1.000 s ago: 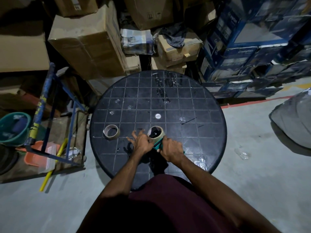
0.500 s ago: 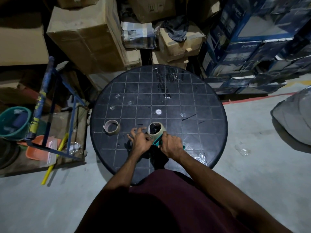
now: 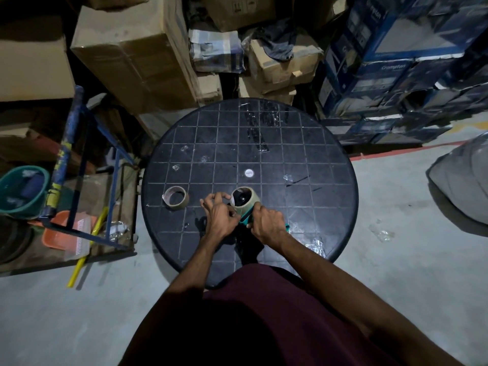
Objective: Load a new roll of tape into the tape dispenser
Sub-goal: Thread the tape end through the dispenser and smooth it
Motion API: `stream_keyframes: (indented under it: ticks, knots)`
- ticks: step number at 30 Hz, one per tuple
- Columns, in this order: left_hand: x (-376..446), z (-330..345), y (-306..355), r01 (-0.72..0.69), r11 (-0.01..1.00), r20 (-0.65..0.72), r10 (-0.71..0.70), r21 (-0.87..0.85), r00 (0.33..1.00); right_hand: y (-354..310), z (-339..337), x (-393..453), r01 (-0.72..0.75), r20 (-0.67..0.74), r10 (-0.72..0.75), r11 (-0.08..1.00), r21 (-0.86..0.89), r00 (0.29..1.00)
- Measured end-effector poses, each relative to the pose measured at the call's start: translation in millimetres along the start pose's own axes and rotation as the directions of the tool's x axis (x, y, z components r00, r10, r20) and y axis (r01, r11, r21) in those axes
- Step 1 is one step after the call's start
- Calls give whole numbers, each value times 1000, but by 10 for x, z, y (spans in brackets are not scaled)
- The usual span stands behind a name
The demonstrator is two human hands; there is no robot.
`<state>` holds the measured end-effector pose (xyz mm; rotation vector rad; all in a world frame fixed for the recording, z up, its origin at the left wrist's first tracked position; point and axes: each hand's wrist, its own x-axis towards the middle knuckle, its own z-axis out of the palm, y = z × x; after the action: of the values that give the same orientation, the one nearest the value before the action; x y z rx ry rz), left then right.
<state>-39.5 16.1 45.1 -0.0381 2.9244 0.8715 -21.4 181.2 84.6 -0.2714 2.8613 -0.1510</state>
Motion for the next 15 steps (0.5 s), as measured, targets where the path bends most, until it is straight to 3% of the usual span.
stream_keyframes:
  ticks: [6,11,15]
  knots:
    - [10,-62,76,6,1000,-1,-6,27,1000,51,3,14,-2,4,2,999,36,1000]
    - [75,-204,198,135,990,35,-137,38,990,124,-27,35,-28,5,28,997,65,1000]
    - [175,-322,357,97,979,103,-116,178,988,113,-73,31,-35,-47,37,999,41,998]
